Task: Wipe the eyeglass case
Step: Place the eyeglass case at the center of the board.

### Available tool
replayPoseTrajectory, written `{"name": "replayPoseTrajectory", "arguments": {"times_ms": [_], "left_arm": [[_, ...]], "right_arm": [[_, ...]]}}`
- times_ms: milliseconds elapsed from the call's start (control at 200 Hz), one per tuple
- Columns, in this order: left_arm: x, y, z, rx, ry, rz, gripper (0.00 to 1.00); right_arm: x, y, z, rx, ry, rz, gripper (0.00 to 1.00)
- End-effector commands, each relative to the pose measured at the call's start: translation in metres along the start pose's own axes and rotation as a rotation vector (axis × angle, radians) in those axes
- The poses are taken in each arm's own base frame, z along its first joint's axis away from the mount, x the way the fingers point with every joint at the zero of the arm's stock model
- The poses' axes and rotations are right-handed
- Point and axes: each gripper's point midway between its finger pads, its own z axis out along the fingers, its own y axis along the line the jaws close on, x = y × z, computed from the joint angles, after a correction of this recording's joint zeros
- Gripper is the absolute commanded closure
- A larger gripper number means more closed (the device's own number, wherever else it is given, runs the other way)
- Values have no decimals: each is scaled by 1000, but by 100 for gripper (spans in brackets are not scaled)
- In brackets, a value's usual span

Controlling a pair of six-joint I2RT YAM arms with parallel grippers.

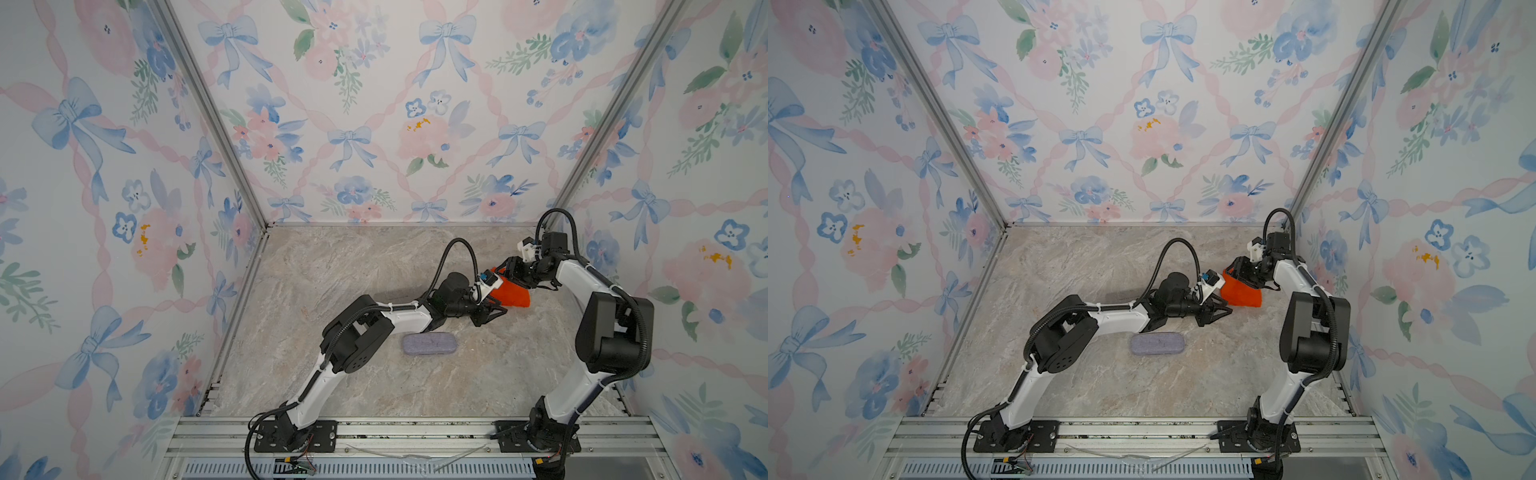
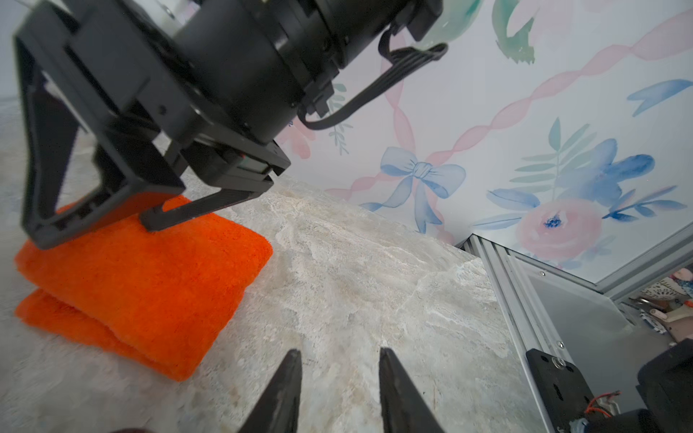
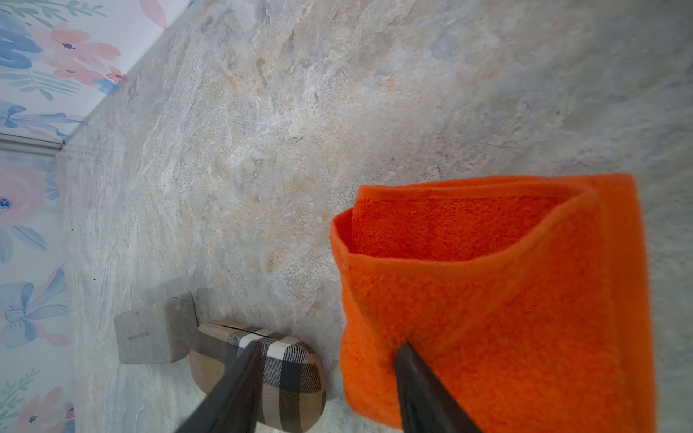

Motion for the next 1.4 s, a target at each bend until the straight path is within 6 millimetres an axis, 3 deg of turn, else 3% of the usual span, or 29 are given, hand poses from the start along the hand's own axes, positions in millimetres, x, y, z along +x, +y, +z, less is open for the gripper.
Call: {"name": "replayPoseTrajectory", "arguments": {"times_ms": [0, 160, 400, 575, 715, 1200, 1395], "left_arm": [[-13, 7, 14, 11, -65, -27, 64], [-2, 27, 43, 3, -76, -68, 62], [11, 36, 80, -15, -22, -78, 62], [30, 74, 89, -172, 36, -141, 60], [42, 90, 93, -264, 98, -177, 57], [90, 84, 94, -243, 233, -281, 59], [103, 62, 87, -231, 279, -219, 57]], "right_arm": [[-1, 1, -5, -26, 0, 30, 42], [0, 2, -9, -38, -7, 40, 42], [2, 3, -5, -56, 10, 52, 43], [5, 5, -10, -59, 17, 53, 42], [2, 9, -17, -54, 10, 45, 41], [-12, 21, -22, -129, -32, 71, 39], [-22, 22, -25, -170, -64, 100, 36]]}}
